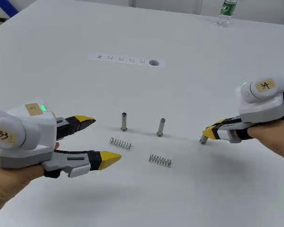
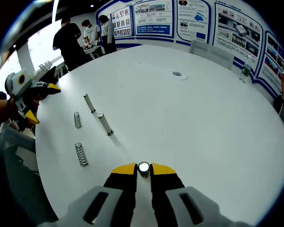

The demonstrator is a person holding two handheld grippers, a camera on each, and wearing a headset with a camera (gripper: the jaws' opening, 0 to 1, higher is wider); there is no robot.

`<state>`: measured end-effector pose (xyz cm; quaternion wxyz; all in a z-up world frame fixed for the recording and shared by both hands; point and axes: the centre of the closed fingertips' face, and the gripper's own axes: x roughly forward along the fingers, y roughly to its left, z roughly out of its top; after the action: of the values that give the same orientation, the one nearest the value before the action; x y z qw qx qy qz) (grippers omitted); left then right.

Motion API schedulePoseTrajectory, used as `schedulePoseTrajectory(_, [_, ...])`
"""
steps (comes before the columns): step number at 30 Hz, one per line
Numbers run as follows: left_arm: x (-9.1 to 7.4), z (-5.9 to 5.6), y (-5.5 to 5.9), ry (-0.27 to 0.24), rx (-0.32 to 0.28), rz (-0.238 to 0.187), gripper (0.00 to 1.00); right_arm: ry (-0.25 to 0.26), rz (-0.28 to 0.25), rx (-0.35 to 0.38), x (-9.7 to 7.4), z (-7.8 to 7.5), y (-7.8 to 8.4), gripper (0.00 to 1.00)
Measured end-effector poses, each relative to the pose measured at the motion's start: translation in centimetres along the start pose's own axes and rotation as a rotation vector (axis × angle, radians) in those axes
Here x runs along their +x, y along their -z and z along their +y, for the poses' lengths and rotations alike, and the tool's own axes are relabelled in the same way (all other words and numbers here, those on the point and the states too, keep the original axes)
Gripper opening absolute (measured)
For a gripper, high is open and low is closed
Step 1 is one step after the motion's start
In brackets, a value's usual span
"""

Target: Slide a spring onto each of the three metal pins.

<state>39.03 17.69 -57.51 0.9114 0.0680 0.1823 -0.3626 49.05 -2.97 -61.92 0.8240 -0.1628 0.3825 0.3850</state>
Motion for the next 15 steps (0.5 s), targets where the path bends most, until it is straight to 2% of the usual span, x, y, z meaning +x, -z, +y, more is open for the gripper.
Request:
schedulePoseTrajectory(9, [0.1,-0.2,-0.1,0.005,0.004,-0.002,0.66,0.024,-0.018,-0.014,-1.1,0.0,0.2,0.17])
schedulePoseTrajectory(15, [0.2,-0.3,-0.2,0.008,0.005,-0.004,0.66,0.013,0.002,-0.028,-1.7,1.3,1.3,0.17])
